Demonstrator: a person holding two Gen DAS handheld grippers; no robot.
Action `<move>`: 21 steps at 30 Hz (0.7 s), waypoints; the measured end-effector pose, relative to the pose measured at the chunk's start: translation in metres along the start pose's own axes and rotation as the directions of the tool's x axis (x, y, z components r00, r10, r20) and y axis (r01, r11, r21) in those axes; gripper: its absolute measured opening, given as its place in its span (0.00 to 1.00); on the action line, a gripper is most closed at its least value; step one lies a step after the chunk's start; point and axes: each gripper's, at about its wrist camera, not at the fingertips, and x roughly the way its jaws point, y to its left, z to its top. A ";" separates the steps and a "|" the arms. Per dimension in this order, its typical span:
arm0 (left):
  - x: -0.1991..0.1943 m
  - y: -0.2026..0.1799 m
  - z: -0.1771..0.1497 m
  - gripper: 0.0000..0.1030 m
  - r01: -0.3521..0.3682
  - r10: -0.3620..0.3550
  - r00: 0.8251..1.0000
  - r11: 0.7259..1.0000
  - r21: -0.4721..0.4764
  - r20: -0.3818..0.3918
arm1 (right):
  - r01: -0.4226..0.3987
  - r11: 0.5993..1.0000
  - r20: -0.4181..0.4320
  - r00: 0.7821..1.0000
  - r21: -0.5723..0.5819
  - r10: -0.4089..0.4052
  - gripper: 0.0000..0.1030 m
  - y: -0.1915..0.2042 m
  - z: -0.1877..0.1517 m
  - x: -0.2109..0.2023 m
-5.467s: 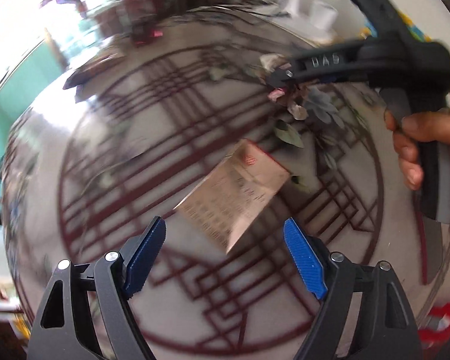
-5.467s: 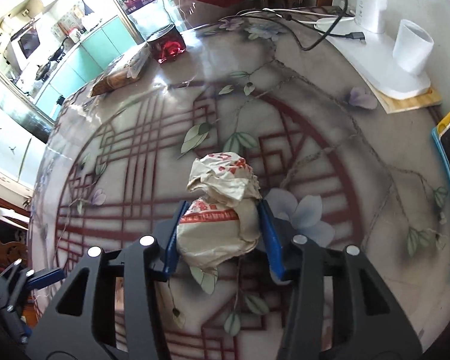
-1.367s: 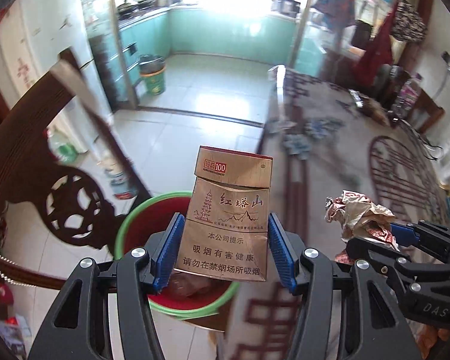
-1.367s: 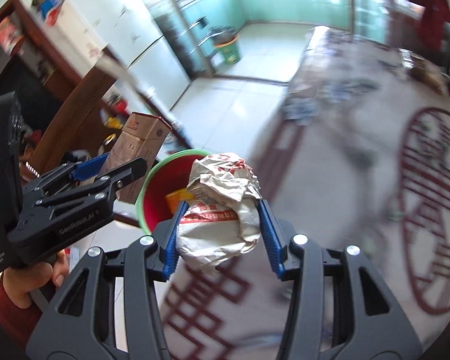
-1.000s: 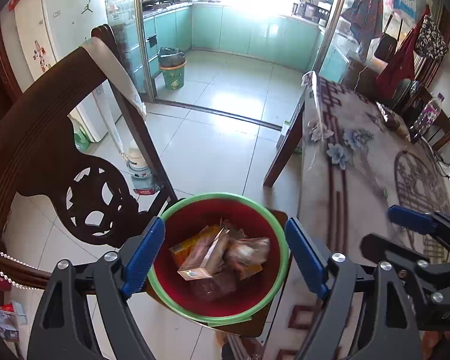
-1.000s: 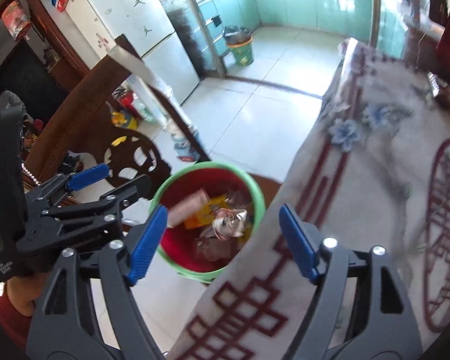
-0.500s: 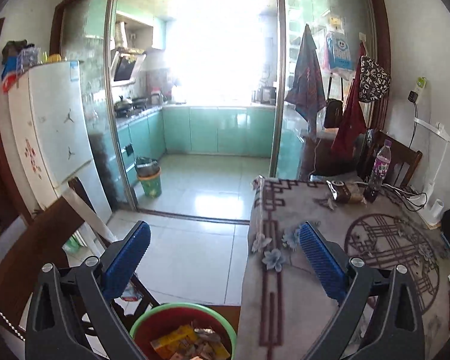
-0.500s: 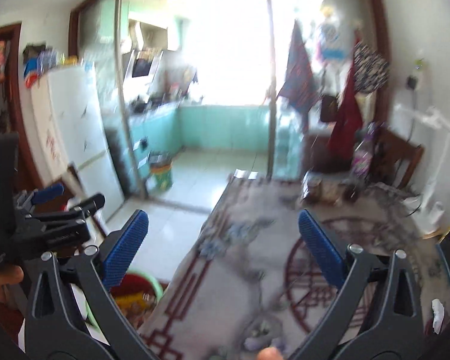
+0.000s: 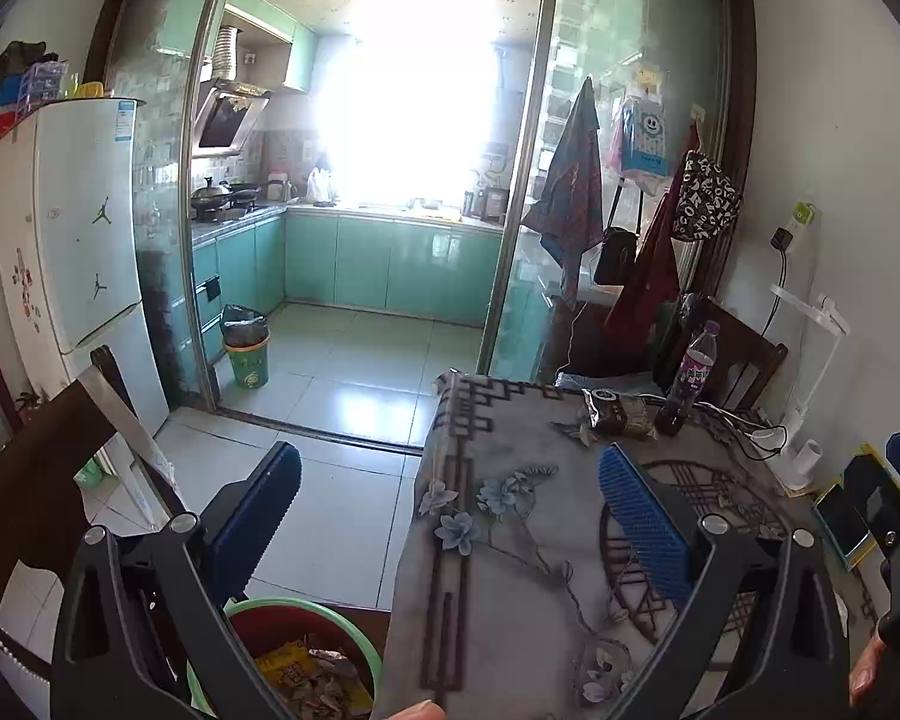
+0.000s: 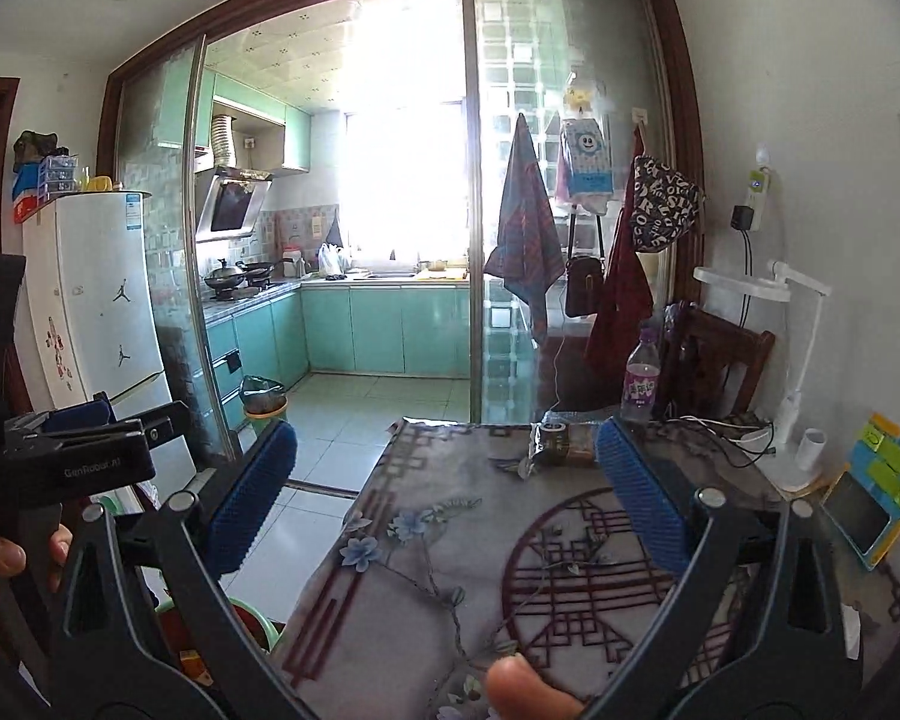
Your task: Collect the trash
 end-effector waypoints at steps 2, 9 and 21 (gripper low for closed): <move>0.000 0.005 -0.002 0.93 -0.007 0.007 1.000 1.000 -0.010 -0.008 | -0.012 1.000 -0.010 1.000 0.001 0.012 0.96 0.003 -0.005 0.000; -0.001 0.016 -0.007 0.93 -0.044 0.044 0.998 0.999 -0.013 -0.035 | -0.051 0.999 -0.072 0.996 0.005 0.052 0.96 0.013 -0.022 0.006; -0.007 0.018 -0.012 0.93 -0.050 0.049 0.997 0.999 -0.015 -0.059 | -0.053 0.998 -0.079 0.995 0.036 0.056 0.96 0.005 -0.023 -0.005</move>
